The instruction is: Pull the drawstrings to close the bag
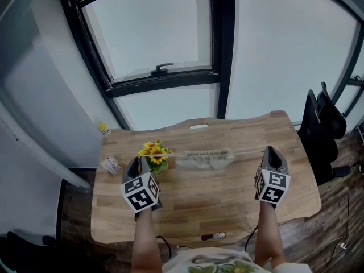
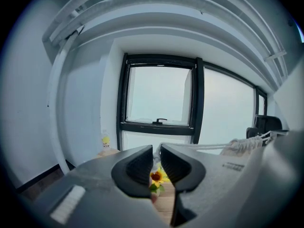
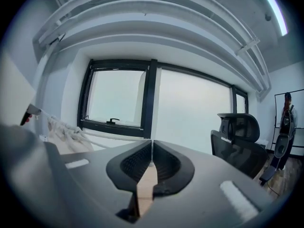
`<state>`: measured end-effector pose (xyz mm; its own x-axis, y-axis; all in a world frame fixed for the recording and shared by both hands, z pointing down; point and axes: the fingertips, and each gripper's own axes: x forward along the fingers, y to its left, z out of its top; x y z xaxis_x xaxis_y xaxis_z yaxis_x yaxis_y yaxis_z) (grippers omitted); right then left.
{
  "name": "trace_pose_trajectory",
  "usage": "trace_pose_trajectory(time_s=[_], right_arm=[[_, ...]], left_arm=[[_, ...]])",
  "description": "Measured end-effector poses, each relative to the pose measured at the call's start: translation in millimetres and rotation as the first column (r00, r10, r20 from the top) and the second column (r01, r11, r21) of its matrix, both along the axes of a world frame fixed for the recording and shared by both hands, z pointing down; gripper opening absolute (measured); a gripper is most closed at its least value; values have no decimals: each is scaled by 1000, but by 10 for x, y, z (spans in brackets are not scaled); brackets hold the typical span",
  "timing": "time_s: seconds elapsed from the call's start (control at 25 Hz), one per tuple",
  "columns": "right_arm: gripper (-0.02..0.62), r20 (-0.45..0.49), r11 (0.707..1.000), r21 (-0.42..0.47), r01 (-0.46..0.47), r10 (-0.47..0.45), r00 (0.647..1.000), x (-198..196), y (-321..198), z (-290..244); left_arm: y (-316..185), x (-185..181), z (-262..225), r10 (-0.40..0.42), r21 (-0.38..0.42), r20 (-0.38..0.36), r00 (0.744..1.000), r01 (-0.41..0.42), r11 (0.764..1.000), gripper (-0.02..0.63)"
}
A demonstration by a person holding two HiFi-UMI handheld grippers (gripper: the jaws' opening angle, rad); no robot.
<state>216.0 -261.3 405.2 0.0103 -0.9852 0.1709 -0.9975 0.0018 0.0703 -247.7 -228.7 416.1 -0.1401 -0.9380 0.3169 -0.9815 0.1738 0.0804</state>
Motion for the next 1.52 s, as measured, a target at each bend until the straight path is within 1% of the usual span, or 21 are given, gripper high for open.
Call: trace_pose_trajectory(time_s=[0.08, 0.28, 0.36, 0.44, 0.64, 0.76, 0.88, 0.96, 1.0, 1.16, 1.32, 1.44, 1.52], right_arm=[[12, -2, 1000, -3, 0, 0, 1000, 21, 3, 5], [12, -41, 1000, 2, -16, 17, 999, 64, 13, 16], [12, -43, 1000, 4, -27, 28, 999, 109, 11, 9], [12, -32, 999, 3, -37, 37, 999, 147, 9, 7], [12, 12, 998, 4, -63, 63, 998, 266, 2, 5], [12, 38, 998, 0, -60, 60, 997, 268, -5, 13], [12, 29, 998, 2, -58, 58, 998, 278, 12, 4], [12, 44, 998, 11, -59, 59, 997, 300, 33, 0], [12, 57, 998, 16, -57, 56, 997, 299, 41, 4], [12, 111, 998, 27, -58, 55, 992, 295, 60, 50], [12, 147, 995, 26, -100, 96, 984, 334, 14, 64], [12, 222, 990, 23, -139, 131, 966, 418, -74, 38], [12, 258, 988, 17, -153, 144, 955, 485, -103, 48]], left_arm=[[7, -11, 12, -1, -2, -5, 1000, 1, 1000, 63], [12, -77, 11, -8, -2, 7, 1000, 8, 1000, 64], [15, -106, -2, -13, 0, 18, 1000, 13, 1000, 66], [20, -126, 0, -15, -1, 26, 1000, 15, 1000, 66], [26, -128, 31, -10, -4, 15, 1000, 10, 1000, 71], [30, -140, -5, -8, 6, 23, 1000, 8, 1000, 72], [26, -63, -135, 37, 41, 51, 998, -39, 998, 71], [37, 10, -209, 61, 56, 91, 994, -67, 996, 69], [45, 23, -222, 61, 60, 98, 993, -67, 996, 67], [51, -7, -125, 21, 45, 46, 999, -23, 999, 67], [50, -63, -22, -40, -4, 31, 999, 40, 999, 69], [9, -56, -34, -48, 4, -17, 999, 48, 999, 69], [8, -60, -51, -53, 11, -15, 998, 53, 999, 71]])
